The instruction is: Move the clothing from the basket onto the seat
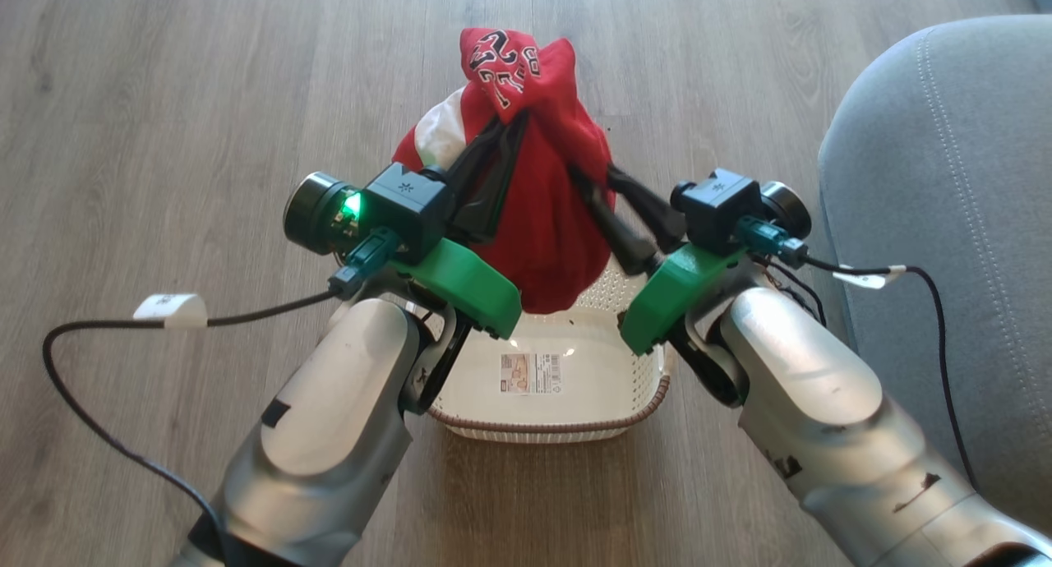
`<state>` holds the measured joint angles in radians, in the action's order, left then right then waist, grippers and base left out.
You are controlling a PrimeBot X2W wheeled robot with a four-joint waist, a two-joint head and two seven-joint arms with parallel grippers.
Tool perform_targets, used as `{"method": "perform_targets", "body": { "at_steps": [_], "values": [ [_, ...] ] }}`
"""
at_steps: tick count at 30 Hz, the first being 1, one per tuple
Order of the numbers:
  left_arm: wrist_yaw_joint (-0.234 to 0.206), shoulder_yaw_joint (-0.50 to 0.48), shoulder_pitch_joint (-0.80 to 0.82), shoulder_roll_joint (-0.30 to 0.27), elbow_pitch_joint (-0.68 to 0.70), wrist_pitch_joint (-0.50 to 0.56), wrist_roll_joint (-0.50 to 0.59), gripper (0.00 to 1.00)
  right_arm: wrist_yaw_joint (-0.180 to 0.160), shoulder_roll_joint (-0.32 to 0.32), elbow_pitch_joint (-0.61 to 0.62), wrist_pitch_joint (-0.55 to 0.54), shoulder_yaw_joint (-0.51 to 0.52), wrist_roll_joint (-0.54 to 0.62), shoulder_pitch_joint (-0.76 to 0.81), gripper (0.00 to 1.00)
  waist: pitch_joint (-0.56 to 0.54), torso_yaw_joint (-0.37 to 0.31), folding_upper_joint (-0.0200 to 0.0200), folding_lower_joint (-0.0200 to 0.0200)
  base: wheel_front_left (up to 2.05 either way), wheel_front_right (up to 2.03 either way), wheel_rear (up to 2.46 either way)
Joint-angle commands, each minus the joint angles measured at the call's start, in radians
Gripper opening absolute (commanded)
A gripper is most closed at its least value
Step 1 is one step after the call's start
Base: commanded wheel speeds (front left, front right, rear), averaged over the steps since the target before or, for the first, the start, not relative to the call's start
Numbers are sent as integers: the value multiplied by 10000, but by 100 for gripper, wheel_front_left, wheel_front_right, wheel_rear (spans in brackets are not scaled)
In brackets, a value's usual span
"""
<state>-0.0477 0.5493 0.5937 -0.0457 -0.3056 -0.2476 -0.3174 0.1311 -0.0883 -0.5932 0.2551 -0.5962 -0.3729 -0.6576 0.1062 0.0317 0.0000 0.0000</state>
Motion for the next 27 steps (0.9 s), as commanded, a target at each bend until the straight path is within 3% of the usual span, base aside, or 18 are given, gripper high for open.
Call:
{"method": "perform_targets", "body": {
  "at_steps": [1,11,13,14,22,27],
  "values": [
    [-26,-273,571,-133,320,-67,-68,0,-4,287,273,67,-86,-119,-423,0,48,25,0,0,0,0,0],
    [39,-195,594,-124,214,-99,-152,1,-4,323,824,67,546,144,-193,0,165,-78,0,0,0,0,0],
    [130,-172,579,-126,177,-105,-205,47,-4,315,1007,67,761,236,-81,0,173,-125,0,0,0,0,0],
    [141,-171,572,-131,167,-108,-207,97,-4,297,1124,67,864,297,-19,0,177,-150,0,0,0,0,0],
    [226,-134,412,-193,38,-126,-231,100,-4,153,2122,67,1941,697,536,0,224,-502,0,0,0,0,0],
    [321,-76,220,-272,-15,-134,-236,100,-4,121,2799,67,2383,888,719,0,236,-1110,0,0,0,0,0]
  ]
}}
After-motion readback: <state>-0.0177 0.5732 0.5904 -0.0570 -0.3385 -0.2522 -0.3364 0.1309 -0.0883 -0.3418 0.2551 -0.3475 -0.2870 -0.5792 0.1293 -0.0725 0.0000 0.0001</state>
